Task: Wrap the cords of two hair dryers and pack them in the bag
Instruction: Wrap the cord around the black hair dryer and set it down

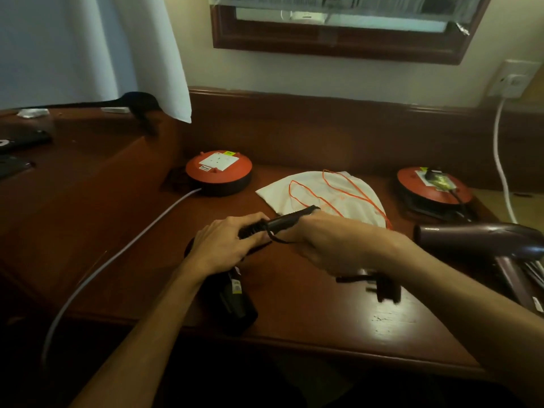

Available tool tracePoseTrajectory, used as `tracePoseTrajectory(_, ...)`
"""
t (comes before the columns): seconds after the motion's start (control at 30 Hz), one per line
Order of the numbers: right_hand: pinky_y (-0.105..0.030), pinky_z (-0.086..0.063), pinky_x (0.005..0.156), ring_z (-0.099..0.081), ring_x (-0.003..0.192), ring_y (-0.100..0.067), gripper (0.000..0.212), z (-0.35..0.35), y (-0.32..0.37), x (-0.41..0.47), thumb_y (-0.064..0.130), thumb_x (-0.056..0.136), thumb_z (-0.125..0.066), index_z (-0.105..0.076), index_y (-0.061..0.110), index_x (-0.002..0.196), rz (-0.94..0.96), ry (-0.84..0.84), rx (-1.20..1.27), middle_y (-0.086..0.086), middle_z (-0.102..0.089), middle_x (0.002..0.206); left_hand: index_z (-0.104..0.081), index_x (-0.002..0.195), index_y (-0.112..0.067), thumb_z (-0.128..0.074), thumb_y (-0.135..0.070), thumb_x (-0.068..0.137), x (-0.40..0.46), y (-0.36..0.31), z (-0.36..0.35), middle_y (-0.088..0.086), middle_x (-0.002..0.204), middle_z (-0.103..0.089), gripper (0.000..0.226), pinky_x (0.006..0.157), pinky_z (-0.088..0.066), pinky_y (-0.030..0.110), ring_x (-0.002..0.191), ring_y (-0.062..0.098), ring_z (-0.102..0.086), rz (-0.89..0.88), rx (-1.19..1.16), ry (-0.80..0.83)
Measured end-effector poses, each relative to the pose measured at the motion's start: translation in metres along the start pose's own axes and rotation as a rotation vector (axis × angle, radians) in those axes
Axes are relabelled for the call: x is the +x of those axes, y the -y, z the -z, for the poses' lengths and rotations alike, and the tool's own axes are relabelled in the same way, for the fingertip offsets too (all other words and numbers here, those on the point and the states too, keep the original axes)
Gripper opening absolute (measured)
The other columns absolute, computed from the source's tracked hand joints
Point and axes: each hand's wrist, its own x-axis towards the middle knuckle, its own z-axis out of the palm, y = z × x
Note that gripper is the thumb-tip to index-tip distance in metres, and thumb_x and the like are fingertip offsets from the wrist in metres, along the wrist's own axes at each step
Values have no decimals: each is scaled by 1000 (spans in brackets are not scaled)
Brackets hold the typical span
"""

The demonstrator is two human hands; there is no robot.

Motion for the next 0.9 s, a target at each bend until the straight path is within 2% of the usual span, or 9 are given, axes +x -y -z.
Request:
tracePoseTrajectory(0.07,-41,-54,64,-63,72,-21,30,-16,-3,-10,19,106,-45,-58,33,129,14,21,30,0,-63,87,-59,118,-63,-60,-71,87,0,10,8,-15,94,-72,32,81,-56,40,84,7,-68,-8,-128,147)
tracePoseTrajectory(0.17,-40,-51,61,-59,67,-20,34,-35,-6,-22,18,106,-45,-54,38,132,67,29,27,1,-63,84,-59,120,-66,-64,-79,76,-2,15,15,-14,101,-71,47,94,-55,54,93,14,-70,-32,-210,297)
tracePoseTrajectory(0.37,-45,-45,58,-53,61,-25,56,-60,3,-25,13,106,-37,-26,36,155,49,9,-177,-4,-53,73,-60,117,-68,-67,-71,82,-10,5,15,-16,113,-71,35,103,-49,42,106,7,-66,-21,-127,222)
tracePoseTrajectory(0.47,-42,-41,59,-56,70,-32,71,-74,6,-23,5,101,-35,-11,39,159,-6,-36,-267,-6,-54,80,-66,112,-62,-72,-72,77,-17,-3,15,-17,101,-74,37,92,-51,30,95,1,-68,-8,-185,160)
tracePoseTrajectory(0.53,-44,-48,63,-56,73,-32,75,-86,1,-20,5,101,-37,-7,42,159,-23,-98,-247,-6,-57,87,-70,107,-59,-76,-73,71,-19,-6,13,-18,98,-75,40,87,-50,25,95,-1,-67,8,-195,87)
tracePoseTrajectory(0.63,-49,-53,62,-59,63,-27,60,-100,-3,-22,12,103,-47,-36,42,153,50,-279,139,-4,-63,77,-74,108,-52,-81,-70,68,-21,0,10,-15,100,-76,45,91,-55,37,98,8,-70,-11,-362,52)
tracePoseTrajectory(0.73,-25,-51,67,-65,72,-7,29,-90,-3,-26,13,103,-57,-68,22,128,82,-197,962,8,-72,79,-79,104,-35,-87,-53,66,-27,3,11,1,100,-78,42,77,-57,35,87,19,-73,-65,-766,21)
tracePoseTrajectory(0.8,-29,-51,69,-66,73,-16,16,-83,-13,-27,15,102,-59,-71,5,106,58,-35,1266,-4,-69,82,-80,103,-32,-92,-51,60,-30,2,10,6,100,-78,49,72,-58,28,83,20,-74,-74,-977,31)
tracePoseTrajectory(0.9,-32,-51,62,-61,64,-22,19,-80,-29,-24,17,103,-55,-57,4,88,107,178,1470,-15,-55,77,-78,108,-28,-91,-54,61,-32,3,4,10,101,-77,55,74,-58,29,83,23,-73,-121,-1069,58)
